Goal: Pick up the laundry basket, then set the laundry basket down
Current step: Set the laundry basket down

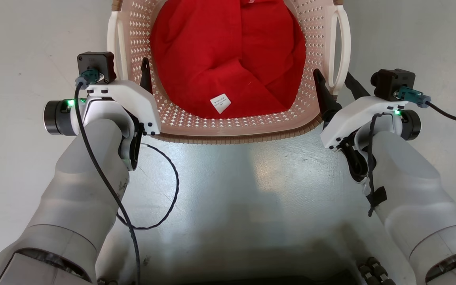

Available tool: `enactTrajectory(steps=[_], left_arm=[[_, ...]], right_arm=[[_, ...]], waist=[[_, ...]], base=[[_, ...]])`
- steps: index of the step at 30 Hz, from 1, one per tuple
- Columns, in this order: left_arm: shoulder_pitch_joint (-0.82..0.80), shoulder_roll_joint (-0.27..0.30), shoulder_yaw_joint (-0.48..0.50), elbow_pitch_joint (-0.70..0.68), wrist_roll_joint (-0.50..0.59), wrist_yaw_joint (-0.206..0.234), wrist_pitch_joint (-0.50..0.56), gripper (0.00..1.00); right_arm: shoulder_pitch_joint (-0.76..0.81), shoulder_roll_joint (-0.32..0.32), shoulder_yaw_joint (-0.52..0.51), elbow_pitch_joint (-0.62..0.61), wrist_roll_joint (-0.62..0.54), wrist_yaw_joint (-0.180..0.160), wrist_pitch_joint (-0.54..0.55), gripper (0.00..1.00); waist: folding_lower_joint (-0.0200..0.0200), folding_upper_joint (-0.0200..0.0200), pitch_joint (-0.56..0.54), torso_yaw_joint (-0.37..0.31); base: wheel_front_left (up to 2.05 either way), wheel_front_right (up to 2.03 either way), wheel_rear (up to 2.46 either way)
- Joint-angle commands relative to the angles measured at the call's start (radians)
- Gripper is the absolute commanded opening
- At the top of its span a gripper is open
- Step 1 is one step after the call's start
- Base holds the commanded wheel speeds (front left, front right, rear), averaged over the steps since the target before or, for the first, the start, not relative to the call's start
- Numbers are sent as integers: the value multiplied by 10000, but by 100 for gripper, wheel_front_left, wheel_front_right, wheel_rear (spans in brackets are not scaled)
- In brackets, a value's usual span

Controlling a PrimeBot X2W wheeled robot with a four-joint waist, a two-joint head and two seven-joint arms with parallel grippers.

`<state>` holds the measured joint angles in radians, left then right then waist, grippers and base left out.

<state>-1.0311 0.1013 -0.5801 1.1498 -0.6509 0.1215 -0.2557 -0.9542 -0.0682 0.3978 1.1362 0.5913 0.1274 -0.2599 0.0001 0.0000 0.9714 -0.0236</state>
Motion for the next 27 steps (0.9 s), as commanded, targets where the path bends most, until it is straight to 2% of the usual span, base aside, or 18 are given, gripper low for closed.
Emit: enactTrajectory(steps=[1,17,27], left_arm=[[197,270,201,-93,146,-32,-61,100],[349,230,520,-319,333,-88,-61,100],[787,147,920,-444,373,-166,-61,100]], right_arm=[[495,180,74,-85,-68,33,-19,100],[557,180,-161,-508,-366,33,-19,100],[956,180,-859,-1100,-845,33,-19,100]], waist=[[-1,0,-2,-2],[-1,0,-176,50],[-1,0,-935,21]], base=[[0,0,0],[0,0,0],[0,0,0]])
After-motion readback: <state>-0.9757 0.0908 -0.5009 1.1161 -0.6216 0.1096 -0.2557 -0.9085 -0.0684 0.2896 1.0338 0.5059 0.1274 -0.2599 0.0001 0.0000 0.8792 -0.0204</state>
